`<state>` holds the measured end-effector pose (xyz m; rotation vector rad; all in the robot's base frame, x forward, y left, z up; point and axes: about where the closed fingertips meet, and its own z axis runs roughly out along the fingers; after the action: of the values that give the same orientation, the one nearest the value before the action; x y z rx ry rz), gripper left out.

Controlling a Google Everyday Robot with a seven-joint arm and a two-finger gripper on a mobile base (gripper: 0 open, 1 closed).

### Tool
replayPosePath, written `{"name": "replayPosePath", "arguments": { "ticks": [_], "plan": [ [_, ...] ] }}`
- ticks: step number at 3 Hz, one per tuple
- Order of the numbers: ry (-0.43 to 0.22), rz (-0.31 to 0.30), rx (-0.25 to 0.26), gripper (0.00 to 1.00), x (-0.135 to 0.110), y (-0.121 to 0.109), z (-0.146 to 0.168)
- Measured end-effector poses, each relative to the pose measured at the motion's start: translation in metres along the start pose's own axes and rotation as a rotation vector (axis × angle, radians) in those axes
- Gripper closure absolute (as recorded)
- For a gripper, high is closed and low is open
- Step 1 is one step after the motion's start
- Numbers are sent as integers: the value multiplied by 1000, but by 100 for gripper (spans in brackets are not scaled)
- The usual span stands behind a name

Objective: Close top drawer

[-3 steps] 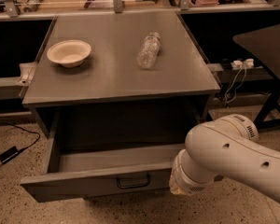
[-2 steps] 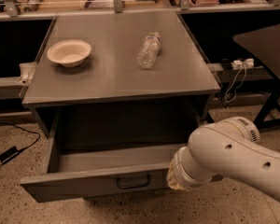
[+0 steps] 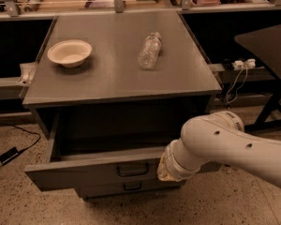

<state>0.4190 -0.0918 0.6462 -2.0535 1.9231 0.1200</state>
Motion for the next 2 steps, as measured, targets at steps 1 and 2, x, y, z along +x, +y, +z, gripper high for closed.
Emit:
{"name": "replayPosePath", "arguments": {
  "ticks": [1, 2],
  "plan": [
    [-9, 0, 0, 97, -2, -4, 2],
    [-65, 6, 6, 73, -16, -39, 13]
  ]
}}
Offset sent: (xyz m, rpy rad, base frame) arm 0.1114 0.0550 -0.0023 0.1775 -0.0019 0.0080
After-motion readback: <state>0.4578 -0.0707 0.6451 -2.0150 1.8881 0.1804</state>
